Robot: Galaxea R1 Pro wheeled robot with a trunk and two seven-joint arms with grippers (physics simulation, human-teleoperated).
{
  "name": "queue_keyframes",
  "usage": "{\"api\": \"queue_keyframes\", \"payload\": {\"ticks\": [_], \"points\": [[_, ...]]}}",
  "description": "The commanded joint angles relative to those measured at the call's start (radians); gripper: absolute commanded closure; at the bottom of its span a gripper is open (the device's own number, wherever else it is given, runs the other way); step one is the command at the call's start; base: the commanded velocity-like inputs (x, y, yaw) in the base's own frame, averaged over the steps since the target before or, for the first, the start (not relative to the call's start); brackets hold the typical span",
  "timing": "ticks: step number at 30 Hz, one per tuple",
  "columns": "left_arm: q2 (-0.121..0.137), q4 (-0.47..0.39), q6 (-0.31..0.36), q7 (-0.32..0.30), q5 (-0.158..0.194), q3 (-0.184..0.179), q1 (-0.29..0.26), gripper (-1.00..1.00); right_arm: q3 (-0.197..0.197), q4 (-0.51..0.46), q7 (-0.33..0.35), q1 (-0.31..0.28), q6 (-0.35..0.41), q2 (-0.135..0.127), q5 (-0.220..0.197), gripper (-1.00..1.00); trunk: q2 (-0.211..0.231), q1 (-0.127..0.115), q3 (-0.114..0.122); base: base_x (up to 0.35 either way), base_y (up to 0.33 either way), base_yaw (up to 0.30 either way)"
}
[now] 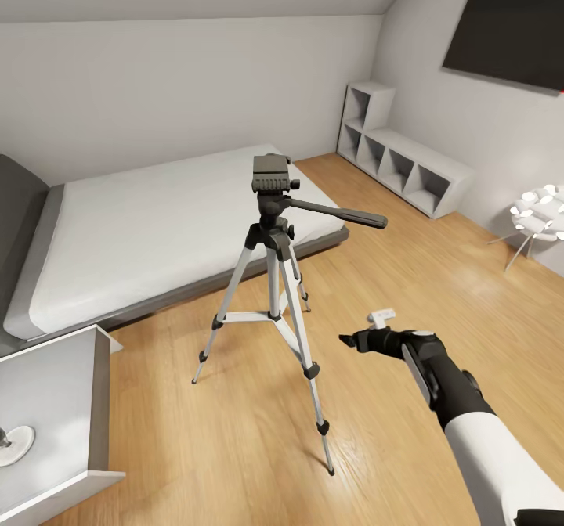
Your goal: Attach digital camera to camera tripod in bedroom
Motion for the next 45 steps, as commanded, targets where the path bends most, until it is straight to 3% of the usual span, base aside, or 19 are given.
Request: {"api": "queue_keyframes", "payload": {"ticks": [1, 17, 30, 42, 45], "points": [[0.001, -0.002, 0.004, 0.003, 0.007, -0.007, 0.0, 1.0, 0.001, -0.007, 0.013, 0.0, 0.008, -0.002, 0.007, -1.0, -0.002, 0.001, -0.002, 0.0, 0.0, 0.0], [0.002, -0.002, 0.004, 0.003, 0.007, -0.006, 0.0, 1.0, 0.001, -0.014, 0.053, 0.0, 0.026, -0.024, 0.005, -1.0, -0.002, 0.001, -0.002, 0.0, 0.0, 0.0], [0.004, -0.002, 0.004, 0.003, 0.007, -0.007, 0.0, 1.0, 0.002, -0.012, 0.426, 0.007, 0.002, -0.021, 0.031, -1.0, -0.002, 0.001, -0.002, 0.0, 0.0, 0.0], [-0.001, -0.003, 0.004, 0.003, 0.002, -0.007, 0.0, 1.0, 0.002, -0.018, 0.467, 0.007, -0.028, 0.005, 0.034, -1.0, -0.002, 0.001, -0.002, 0.0, 0.0, 0.0], [0.0, -0.002, 0.004, 0.003, 0.001, -0.007, 0.0, 1.0, 0.004, -0.023, 0.469, 0.007, -0.029, 0.027, 0.033, -1.0, -0.002, 0.001, -0.002, 0.0, 0.0, 0.0]]}}
